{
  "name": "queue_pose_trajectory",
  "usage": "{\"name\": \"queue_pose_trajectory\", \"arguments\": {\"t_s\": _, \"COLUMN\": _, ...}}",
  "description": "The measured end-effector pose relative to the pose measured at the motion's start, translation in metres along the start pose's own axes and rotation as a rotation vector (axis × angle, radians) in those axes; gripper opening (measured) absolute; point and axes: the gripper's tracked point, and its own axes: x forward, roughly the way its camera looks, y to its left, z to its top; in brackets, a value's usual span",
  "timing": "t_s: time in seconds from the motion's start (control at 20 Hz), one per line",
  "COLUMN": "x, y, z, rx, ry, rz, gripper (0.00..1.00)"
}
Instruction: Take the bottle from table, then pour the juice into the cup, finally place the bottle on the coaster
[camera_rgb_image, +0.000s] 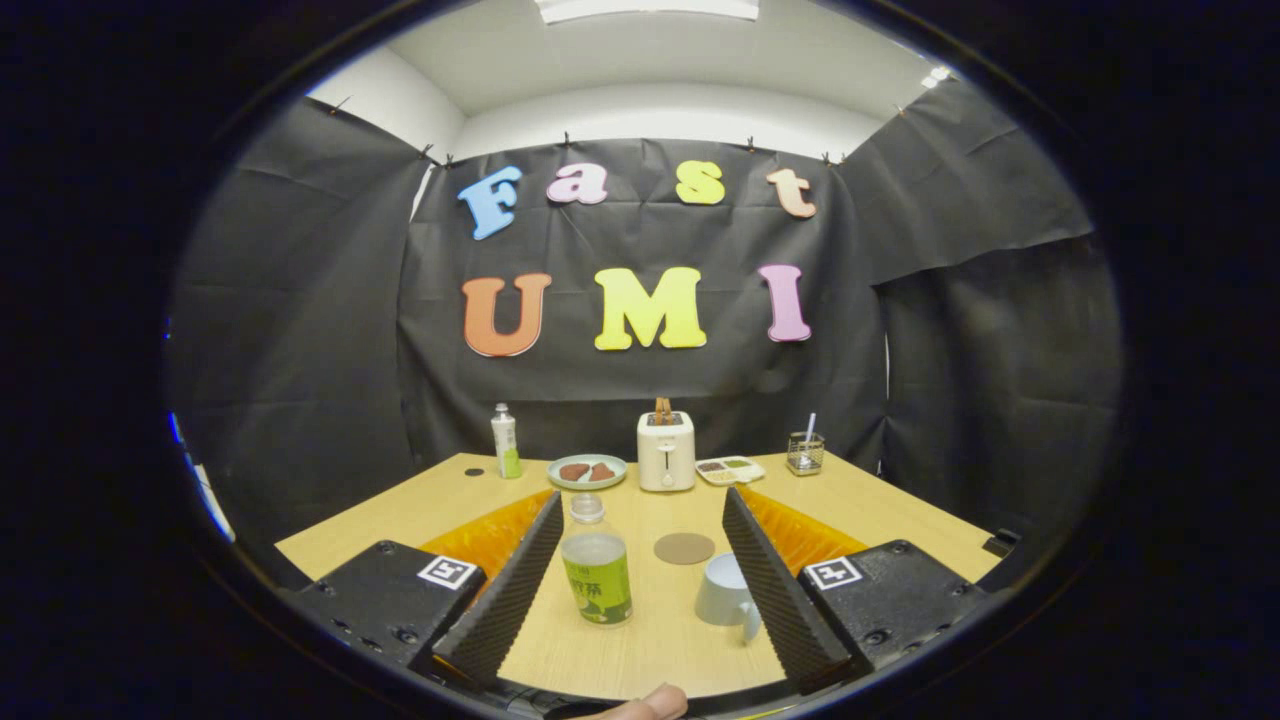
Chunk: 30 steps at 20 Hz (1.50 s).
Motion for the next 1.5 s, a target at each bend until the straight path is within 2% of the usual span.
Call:
{"name": "queue_pose_trajectory", "arguments": {"t_s": 0.15, "x": -0.001, "y": 0.005, "z": 0.005, "rx": -0.011, "ry": -0.02, "rz": 0.028, "gripper": 1.0}}
{"name": "queue_pose_trajectory", "arguments": {"t_s": 0.45, "x": 0.005, "y": -0.002, "z": 0.0, "rx": 0.009, "ry": -0.015, "rz": 0.014, "gripper": 1.0}}
{"name": "queue_pose_trajectory", "arguments": {"t_s": 0.65, "x": 0.012, "y": -0.006, "z": -0.005, "rx": -0.075, "ry": -0.011, "rz": -0.023, "gripper": 1.0}}
{"name": "queue_pose_trajectory", "arguments": {"t_s": 0.85, "x": 0.03, "y": 0.016, "z": -0.016, "rx": -0.071, "ry": 0.007, "rz": 0.029, "gripper": 1.0}}
{"name": "queue_pose_trajectory", "arguments": {"t_s": 1.1, "x": 0.058, "y": 0.027, "z": -0.038, "rx": -0.087, "ry": 0.036, "rz": 0.028, "gripper": 1.0}}
{"name": "queue_pose_trajectory", "arguments": {"t_s": 1.2, "x": 0.069, "y": 0.027, "z": -0.045, "rx": -0.067, "ry": 0.031, "rz": 0.01, "gripper": 1.0}}
{"name": "queue_pose_trajectory", "arguments": {"t_s": 1.5, "x": 0.099, "y": 0.034, "z": -0.07, "rx": -0.035, "ry": 0.047, "rz": 0.029, "gripper": 1.0}}
